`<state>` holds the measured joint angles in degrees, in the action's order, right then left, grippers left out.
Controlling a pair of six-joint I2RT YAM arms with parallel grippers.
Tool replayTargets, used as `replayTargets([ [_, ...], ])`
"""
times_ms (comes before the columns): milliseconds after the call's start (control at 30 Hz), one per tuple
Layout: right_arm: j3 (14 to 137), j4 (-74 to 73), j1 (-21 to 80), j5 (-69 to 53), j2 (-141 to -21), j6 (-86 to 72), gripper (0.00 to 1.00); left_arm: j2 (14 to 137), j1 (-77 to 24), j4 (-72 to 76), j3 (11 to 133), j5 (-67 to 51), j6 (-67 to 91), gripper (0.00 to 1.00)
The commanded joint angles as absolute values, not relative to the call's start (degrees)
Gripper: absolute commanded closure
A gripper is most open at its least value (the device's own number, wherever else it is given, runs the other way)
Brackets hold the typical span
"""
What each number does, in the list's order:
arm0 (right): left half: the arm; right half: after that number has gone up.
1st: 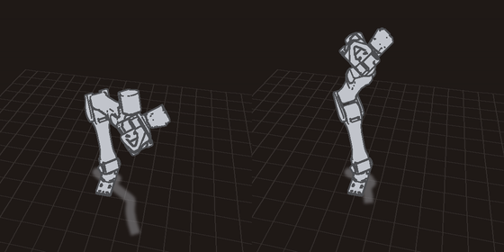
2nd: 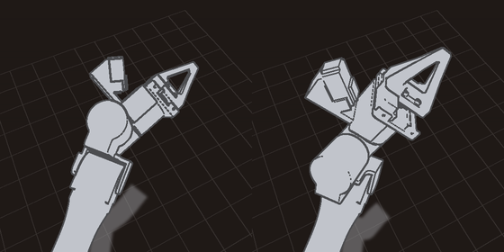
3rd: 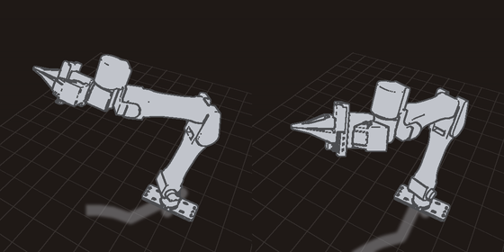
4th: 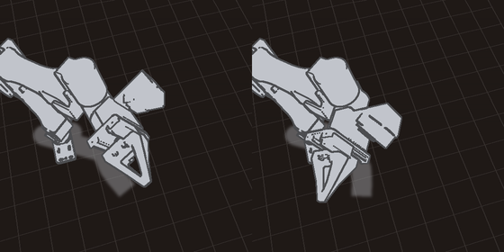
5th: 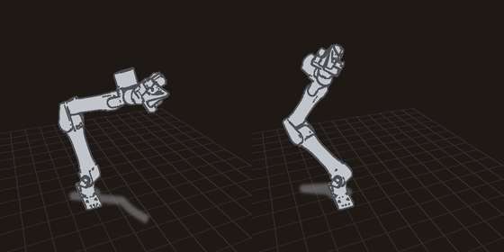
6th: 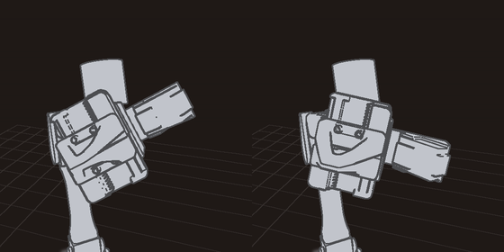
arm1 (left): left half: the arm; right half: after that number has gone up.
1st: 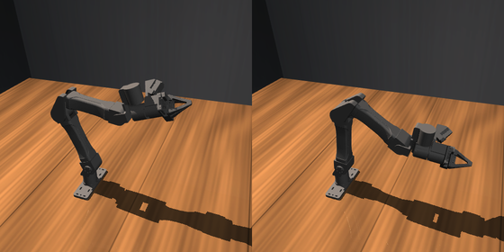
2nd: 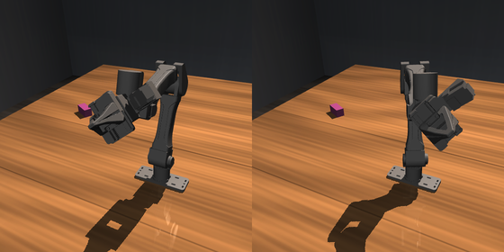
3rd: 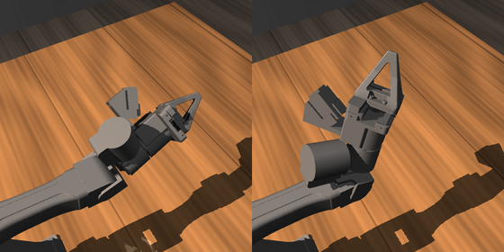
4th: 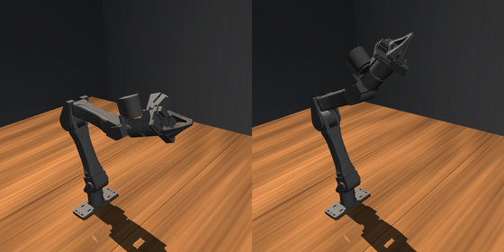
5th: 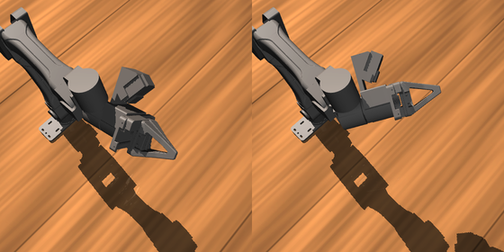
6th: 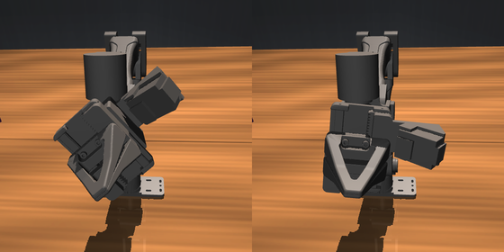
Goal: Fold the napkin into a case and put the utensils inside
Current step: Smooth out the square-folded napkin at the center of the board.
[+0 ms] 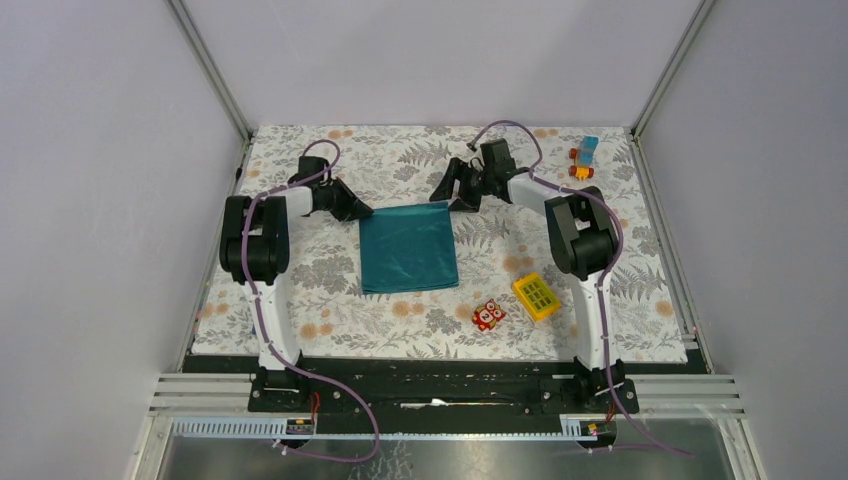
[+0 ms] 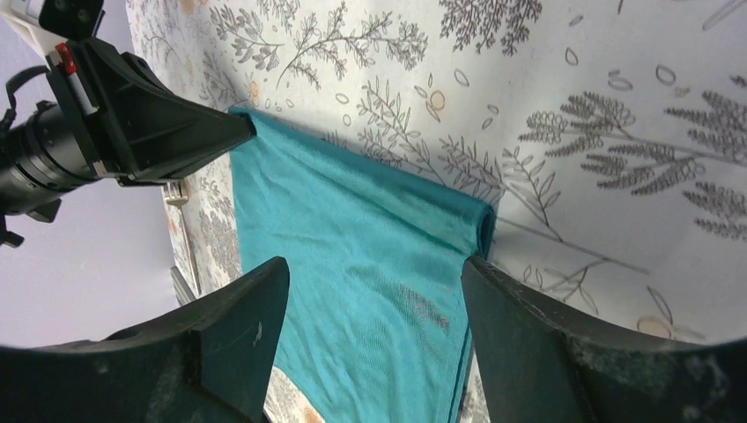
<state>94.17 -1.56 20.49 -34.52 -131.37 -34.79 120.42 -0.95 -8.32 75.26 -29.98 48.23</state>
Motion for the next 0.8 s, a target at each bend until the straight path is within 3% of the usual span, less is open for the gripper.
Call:
replayTargets([
  [0, 92.3, -4.1, 20.3, -34.8, -123.3, -32.7, 0.21, 116.6, -0.4, -13.6, 79.5, -29.7, 44.2, 0.82],
  [133, 87.6, -3.8, 23.0, -36.4, -117.9, -32.0, 0.18, 110.9, -0.8, -16.0, 79.5, -34.1, 41.9, 0.7],
  [233, 81.2, 1.4, 24.6, -40.8, -115.1, -35.4, 0.18, 105.1, -1.8, -16.4, 72.7, -36.0, 39.9, 0.64],
  [467, 65.8, 19.5, 27.1, -47.9, -111.0, -44.4, 0.14, 93.3, -4.4, -16.3, 53.7, -39.0, 34.8, 0.6],
  [767, 59.3, 18.8, 27.0, -46.9, -109.8, -41.2, 0.12, 91.0, -4.9, -15.6, 43.1, -33.6, 34.7, 0.64],
])
